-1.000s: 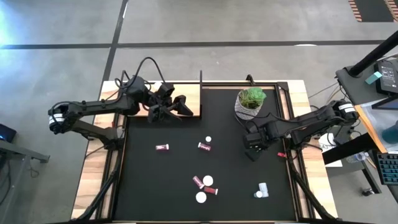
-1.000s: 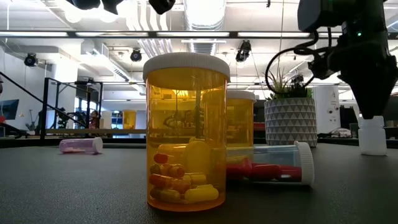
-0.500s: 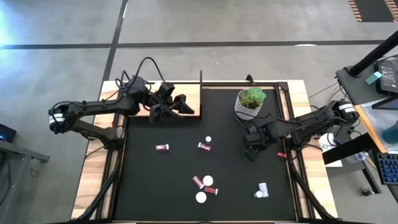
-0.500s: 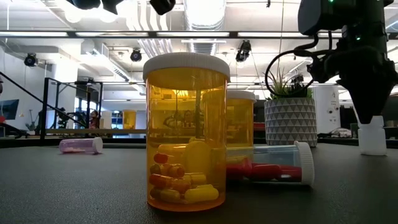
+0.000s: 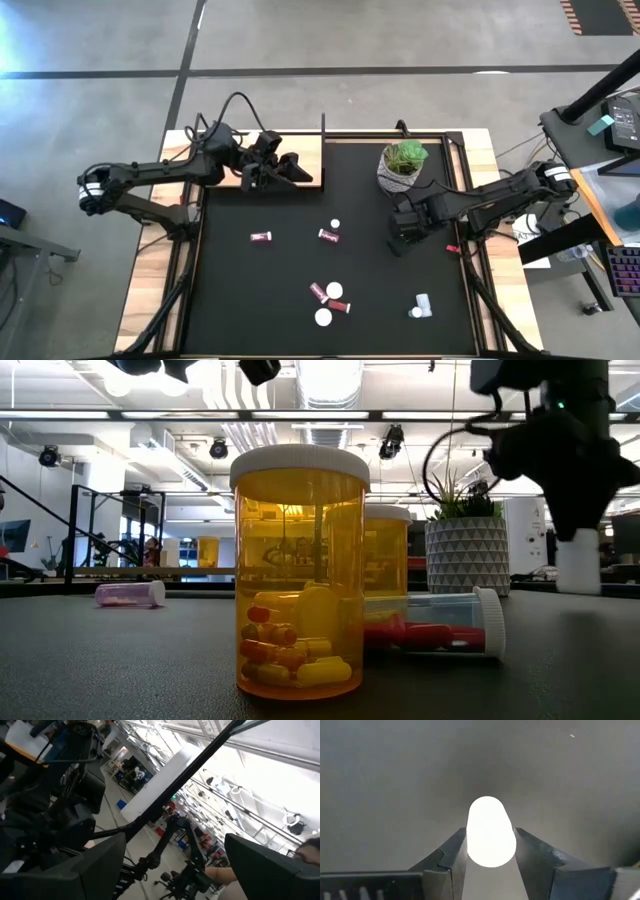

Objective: Pick and place medicine bottles onto shelf by color
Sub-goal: Put the top white pill bottle on the shelf aligned with the other white pill bottle

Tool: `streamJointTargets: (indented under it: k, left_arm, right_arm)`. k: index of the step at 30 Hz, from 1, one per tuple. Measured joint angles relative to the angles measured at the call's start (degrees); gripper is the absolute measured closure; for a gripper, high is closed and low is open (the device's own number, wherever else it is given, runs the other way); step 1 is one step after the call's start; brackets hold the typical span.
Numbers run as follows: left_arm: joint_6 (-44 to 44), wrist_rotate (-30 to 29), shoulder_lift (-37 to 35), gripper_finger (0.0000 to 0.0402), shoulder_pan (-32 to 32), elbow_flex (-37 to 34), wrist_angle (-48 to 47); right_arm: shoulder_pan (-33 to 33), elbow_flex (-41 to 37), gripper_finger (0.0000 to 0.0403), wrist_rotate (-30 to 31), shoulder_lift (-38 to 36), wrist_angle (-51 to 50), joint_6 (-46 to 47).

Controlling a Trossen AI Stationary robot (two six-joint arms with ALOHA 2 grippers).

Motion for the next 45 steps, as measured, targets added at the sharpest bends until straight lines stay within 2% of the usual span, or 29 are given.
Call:
streamJointTargets:
  k: [5,11,22,36,45]
  left_arm:
    - [-1.22,2.03,-0.85,0.0078,-0.02,0.01,0.04]
    - [-5.54,5.95,-4.16,0.0079,-0.15,0.01,0.00]
    - [-5.09,6.22,-11.73,0.0079,-0.39,-0.14,0.02]
    - [-5.51,6.22,-12.79,0.0079,-0.37,-0.18,-0.06]
    - [-5.52,6.22,-12.77,0.0079,-0.37,-0.21,-0.02]
  right_arm:
    - [-1.11,5.67,0.0267,-0.05,2.81,-0.18,-0.35]
    - [-1.96,15.77,0.0267,0.05,11.74,-0.39,-6.13]
    - [-4.12,36.44,0.0266,0.90,28.31,-0.54,-20.28]
    - [-7.93,55.53,0.0266,0.84,42.66,-0.90,-29.05]
    - [-10.70,72.82,0.0266,0.82,55.04,-11.27,-39.83]
